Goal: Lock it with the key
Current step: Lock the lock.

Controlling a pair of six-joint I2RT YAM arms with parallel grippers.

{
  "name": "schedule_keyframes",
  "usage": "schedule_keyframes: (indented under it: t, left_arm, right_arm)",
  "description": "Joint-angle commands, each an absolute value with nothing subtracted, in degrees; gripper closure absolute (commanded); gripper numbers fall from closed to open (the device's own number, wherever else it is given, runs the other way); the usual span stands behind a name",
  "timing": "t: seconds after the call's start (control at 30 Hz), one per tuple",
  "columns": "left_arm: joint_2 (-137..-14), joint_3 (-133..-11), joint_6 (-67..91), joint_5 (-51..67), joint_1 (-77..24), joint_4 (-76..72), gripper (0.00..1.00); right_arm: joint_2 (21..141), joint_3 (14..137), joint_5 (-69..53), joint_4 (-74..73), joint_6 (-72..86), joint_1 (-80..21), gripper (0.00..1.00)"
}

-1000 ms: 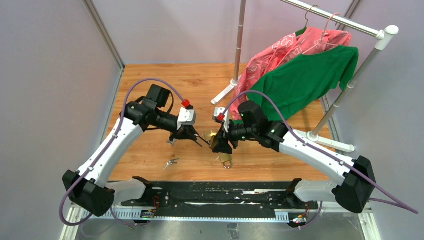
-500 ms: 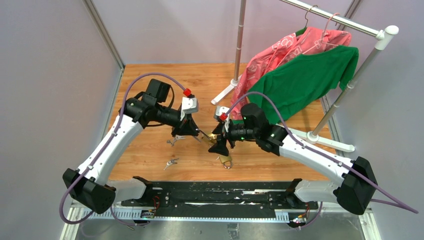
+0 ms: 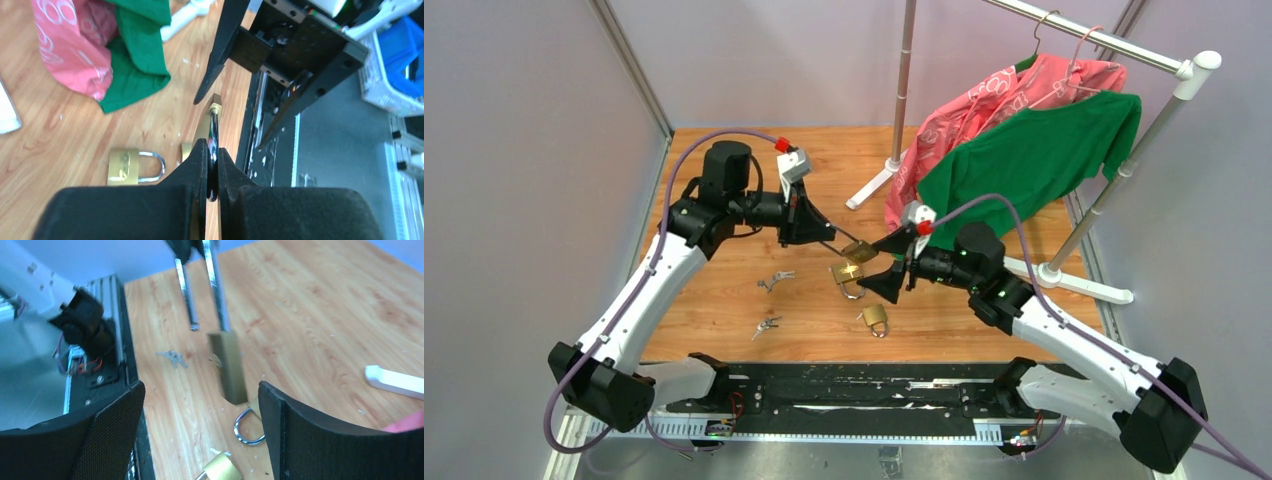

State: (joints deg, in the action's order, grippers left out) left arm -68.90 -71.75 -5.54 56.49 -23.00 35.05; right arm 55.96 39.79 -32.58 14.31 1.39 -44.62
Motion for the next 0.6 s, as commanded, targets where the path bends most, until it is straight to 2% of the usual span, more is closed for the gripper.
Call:
schedule_keyframes:
  t: [0.0,0.17,0.37,0.57]
  left_arm:
    - [-65.64,-74.83,8.19,60.05,-22.85,21.3,1.0]
    - [-63.31,-76.93,11.36,60.93,-23.44,16.94,1.0]
    - [-62.21,-76.77,14.05,61.87,-25.18,10.65,1.0]
    - [-61.34,-73.81,17.75,62.75,-26.71,1.04,1.0]
  right_arm:
    - [50.51,34.13,-34.25,30.96,12.72,-38.57,0.14]
    - [48.19,31.33,-32.03,38.78,13.25,-37.84,0.12]
    - [50.87,33.38,-34.41,50.13,15.42,-37.7,0.15]
    - [53.79,36.45,-36.97,55.13,15.95,-37.61,0.31]
